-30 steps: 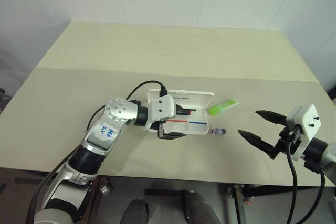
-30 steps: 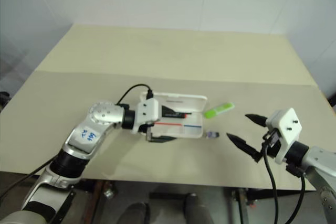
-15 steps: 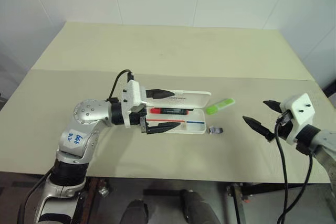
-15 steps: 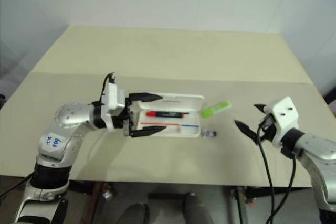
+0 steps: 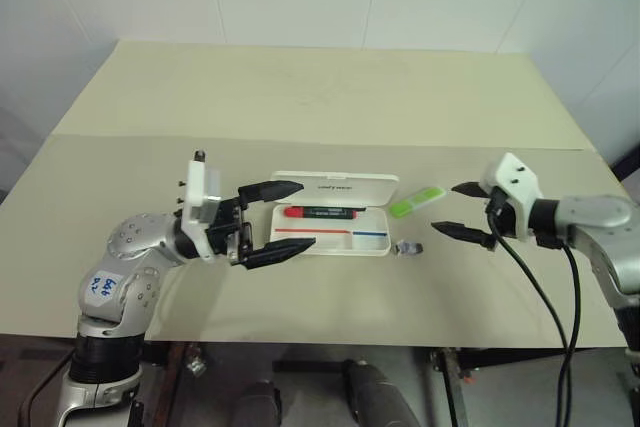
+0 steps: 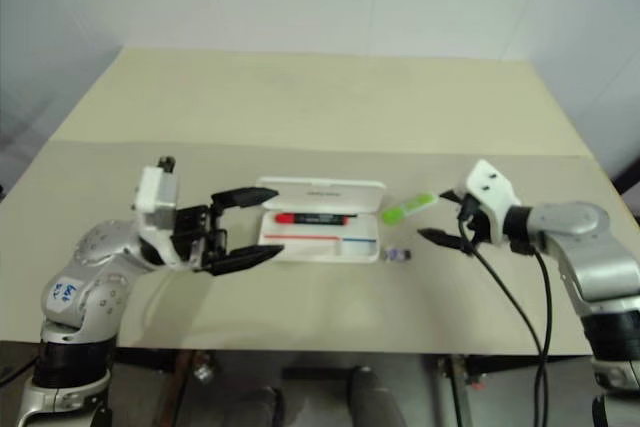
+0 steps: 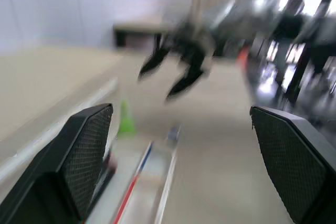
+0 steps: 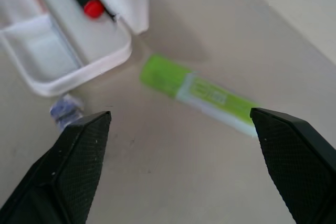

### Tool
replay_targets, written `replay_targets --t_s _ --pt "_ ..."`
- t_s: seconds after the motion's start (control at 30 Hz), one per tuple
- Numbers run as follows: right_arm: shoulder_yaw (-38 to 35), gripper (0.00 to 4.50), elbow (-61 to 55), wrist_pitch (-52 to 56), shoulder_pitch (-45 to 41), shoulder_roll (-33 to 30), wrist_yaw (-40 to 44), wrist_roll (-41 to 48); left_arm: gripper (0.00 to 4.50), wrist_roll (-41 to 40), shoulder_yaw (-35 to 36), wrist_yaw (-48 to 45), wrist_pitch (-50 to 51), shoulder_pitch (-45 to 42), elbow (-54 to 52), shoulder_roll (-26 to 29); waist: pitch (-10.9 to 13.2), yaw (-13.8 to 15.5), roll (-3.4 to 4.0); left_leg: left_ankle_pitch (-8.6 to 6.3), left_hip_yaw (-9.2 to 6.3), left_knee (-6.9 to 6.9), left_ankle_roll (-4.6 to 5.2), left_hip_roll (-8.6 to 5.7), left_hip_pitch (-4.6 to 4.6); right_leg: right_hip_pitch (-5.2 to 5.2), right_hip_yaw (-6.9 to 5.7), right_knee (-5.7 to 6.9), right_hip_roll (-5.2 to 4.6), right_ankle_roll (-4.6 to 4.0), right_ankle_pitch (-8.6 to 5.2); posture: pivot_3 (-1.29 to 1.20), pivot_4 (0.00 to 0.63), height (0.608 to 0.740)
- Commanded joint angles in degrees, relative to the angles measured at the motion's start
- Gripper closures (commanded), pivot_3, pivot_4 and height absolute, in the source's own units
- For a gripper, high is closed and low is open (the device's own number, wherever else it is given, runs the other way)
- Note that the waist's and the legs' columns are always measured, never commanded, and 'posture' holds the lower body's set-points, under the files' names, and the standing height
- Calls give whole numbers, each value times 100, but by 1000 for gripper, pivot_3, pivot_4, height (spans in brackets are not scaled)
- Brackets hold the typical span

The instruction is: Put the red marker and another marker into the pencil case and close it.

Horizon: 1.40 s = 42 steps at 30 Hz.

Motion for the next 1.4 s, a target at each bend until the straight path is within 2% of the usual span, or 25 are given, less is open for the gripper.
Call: replay_targets --t_s 0.03,0.3,0.63,0.93,1.33,1.4 --pt "275 0 523 -439 -426 -67 592 -293 30 -59 62 -157 -108 32 -67 231 2 -4 3 0 -1 -1 0 -1 0 0 0 0 0 -1 -1 0 150 740" --pt "1383 0 3172 -2230 -2426 604 1593 -1587 30 -193 317 -1168 -522 100 408 830 14 -171 21 -2 12 -4 -2 1 2 -3 1 -4 -1 -4 2 0 150 740" --pt "1727 0 5653 -3664 -3919 1479 1792 -2557 30 -224 513 -1033 -550 160 393 1032 19 -198 29 -3 -2 -20 -6 5 -12 -25 -15 6 -13 -13 -3 0 150 740" --pt "2015 0 6863 -4160 -4409 1992 1487 -3449 30 -373 698 -697 -446 463 -68 1062 22 -263 36 -3 -6 -21 -8 5 -16 -36 -22 23 -15 -20 -7 0 150 740" --pt "1969 0 7324 -3955 -4562 2347 926 -3801 30 -569 928 -330 -349 800 -554 1135 22 -376 34 5 -12 7 -16 -3 18 -9 -20 67 -9 -23 -8 0 150 740" --pt "1943 393 7387 -3813 -4585 2490 773 -3819 0 -596 982 -246 -331 851 -645 1152 20 -398 28 4 -12 6 -16 -3 49 22 -17 62 -8 -24 -9 0 150 740"
